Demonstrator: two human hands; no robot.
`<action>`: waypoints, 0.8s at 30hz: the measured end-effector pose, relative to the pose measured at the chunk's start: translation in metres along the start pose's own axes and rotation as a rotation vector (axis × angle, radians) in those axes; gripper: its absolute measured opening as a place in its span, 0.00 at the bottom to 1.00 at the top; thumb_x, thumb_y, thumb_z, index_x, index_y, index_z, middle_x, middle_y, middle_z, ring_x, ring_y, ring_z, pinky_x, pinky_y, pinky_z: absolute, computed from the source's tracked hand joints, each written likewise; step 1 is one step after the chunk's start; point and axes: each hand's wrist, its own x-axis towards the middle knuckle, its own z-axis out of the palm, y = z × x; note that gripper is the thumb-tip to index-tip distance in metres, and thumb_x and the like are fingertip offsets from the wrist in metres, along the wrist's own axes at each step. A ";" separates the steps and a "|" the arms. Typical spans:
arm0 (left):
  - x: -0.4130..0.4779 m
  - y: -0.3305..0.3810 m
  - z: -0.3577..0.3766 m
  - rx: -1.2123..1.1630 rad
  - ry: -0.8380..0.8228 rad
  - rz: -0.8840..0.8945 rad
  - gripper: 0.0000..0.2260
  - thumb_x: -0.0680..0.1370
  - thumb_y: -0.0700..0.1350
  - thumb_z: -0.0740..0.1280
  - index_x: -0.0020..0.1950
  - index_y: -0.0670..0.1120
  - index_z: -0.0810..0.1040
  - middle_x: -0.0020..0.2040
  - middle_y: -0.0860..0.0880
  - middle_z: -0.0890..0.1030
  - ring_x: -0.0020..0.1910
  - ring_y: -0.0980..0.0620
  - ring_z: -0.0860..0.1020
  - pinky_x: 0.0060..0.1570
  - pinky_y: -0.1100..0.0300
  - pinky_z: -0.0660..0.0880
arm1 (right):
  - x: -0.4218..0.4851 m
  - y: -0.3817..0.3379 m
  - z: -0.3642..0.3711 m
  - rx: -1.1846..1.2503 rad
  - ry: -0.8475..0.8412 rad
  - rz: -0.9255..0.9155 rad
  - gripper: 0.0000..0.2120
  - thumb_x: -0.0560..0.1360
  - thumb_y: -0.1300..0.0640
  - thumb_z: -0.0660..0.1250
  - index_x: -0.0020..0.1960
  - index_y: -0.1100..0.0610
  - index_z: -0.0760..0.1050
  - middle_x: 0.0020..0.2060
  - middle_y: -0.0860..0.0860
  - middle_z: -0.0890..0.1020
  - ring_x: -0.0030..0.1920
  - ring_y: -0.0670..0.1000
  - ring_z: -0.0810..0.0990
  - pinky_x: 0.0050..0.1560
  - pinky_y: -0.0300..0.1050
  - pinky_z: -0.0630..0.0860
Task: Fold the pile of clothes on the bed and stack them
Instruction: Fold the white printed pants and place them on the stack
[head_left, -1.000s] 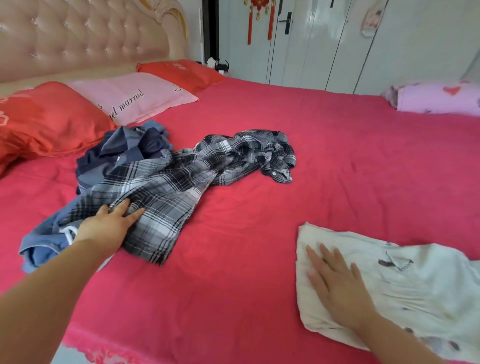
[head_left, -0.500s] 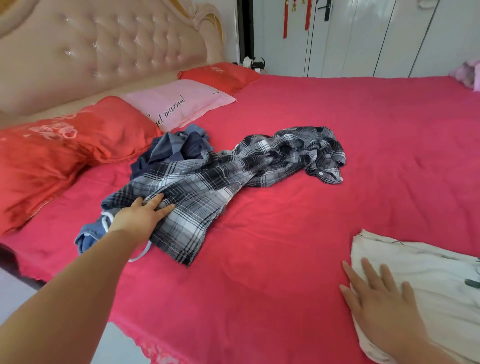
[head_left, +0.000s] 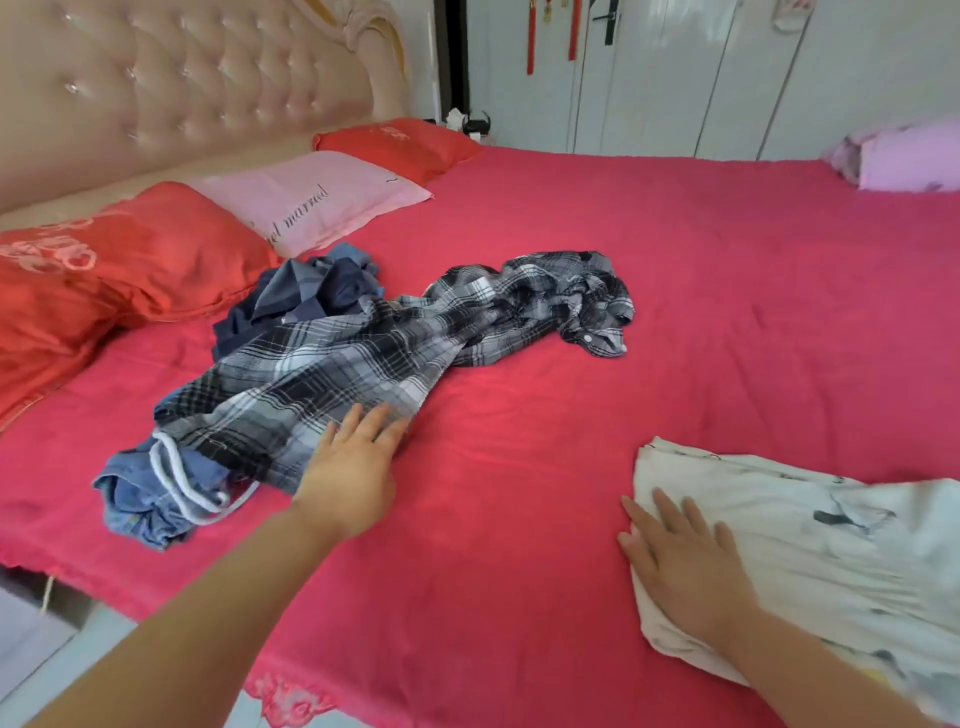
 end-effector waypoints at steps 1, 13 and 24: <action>-0.002 0.024 0.009 -0.093 0.048 0.080 0.28 0.77 0.45 0.61 0.76 0.48 0.56 0.76 0.45 0.55 0.75 0.44 0.53 0.74 0.49 0.51 | -0.003 0.005 -0.003 0.026 -0.001 -0.022 0.26 0.79 0.39 0.39 0.75 0.41 0.44 0.77 0.48 0.46 0.76 0.53 0.44 0.74 0.56 0.46; -0.002 0.263 0.046 -0.711 -0.129 -0.033 0.30 0.79 0.51 0.60 0.76 0.43 0.53 0.71 0.43 0.66 0.69 0.45 0.66 0.65 0.57 0.62 | -0.051 0.105 -0.009 0.009 0.095 0.062 0.60 0.48 0.31 0.08 0.75 0.40 0.45 0.77 0.47 0.46 0.76 0.53 0.43 0.74 0.55 0.44; 0.021 0.269 0.044 -0.741 -0.136 -0.162 0.12 0.78 0.48 0.62 0.55 0.40 0.74 0.54 0.42 0.79 0.53 0.42 0.76 0.45 0.57 0.67 | -0.047 0.120 0.000 -0.030 0.088 0.127 0.37 0.75 0.37 0.27 0.69 0.42 0.67 0.69 0.51 0.69 0.69 0.60 0.69 0.70 0.58 0.59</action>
